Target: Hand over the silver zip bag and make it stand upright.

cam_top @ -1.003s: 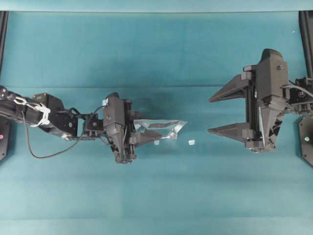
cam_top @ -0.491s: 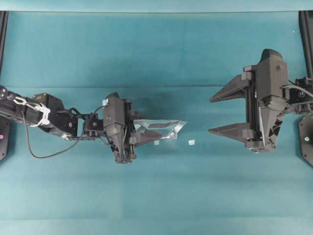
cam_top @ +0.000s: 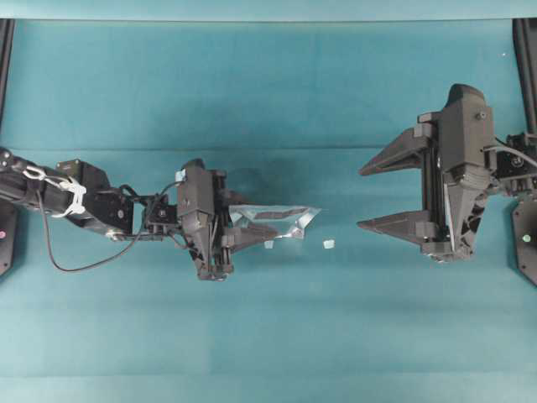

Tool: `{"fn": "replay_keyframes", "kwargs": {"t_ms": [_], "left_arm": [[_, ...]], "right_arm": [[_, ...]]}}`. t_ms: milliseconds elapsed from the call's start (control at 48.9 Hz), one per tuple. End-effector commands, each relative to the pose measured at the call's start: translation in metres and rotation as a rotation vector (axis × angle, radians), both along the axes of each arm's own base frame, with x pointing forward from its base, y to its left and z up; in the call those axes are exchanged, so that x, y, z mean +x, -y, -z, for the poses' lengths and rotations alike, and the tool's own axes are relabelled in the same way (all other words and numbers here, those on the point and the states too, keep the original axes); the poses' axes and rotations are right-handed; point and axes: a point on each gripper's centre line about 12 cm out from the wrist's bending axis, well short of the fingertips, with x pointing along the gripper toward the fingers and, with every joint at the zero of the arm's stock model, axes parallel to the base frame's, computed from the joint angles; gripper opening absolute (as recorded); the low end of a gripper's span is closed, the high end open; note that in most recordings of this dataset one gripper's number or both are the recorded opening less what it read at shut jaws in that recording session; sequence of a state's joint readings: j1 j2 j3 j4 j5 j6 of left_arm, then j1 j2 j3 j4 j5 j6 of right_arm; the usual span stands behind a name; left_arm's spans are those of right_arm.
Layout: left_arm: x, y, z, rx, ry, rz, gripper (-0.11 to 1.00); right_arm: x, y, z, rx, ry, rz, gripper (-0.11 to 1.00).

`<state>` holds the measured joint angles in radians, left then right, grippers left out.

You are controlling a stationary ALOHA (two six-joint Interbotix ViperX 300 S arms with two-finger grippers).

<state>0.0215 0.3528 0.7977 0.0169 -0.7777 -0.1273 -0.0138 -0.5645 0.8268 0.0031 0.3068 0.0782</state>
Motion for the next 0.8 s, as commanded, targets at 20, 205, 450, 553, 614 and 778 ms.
{"fn": "replay_keyframes", "kwargs": {"t_ms": [20,205,450,553,614,778], "left_arm": [[0.0007,0.0045,-0.0024,0.003,0.005,0.014,0.21],[0.0003,0.0045,-0.0021,0.001,0.003,0.014,0.21],[-0.0016,0.0039,-0.0008,0.001,-0.002,0.012,0.21],[-0.0021,0.0039,-0.0004,0.001,-0.003,0.012,0.21],[-0.0021,0.0039,-0.0004,0.003,-0.003,0.013,0.21],[-0.0020,0.0039,-0.0010,0.003,-0.002,0.013,0.21]], "right_arm": [[0.0003,0.0001,-0.0058,0.006,0.022,0.005,0.95],[0.0002,0.0001,-0.0056,0.006,0.020,0.005,0.95],[0.0003,0.0001,-0.0058,0.006,0.022,0.005,0.95],[0.0005,0.0001,-0.0064,0.006,0.023,0.004,0.95],[0.0003,0.0001,-0.0058,0.006,0.022,0.005,0.95],[0.0003,0.0001,-0.0058,0.006,0.022,0.005,0.95]]}}
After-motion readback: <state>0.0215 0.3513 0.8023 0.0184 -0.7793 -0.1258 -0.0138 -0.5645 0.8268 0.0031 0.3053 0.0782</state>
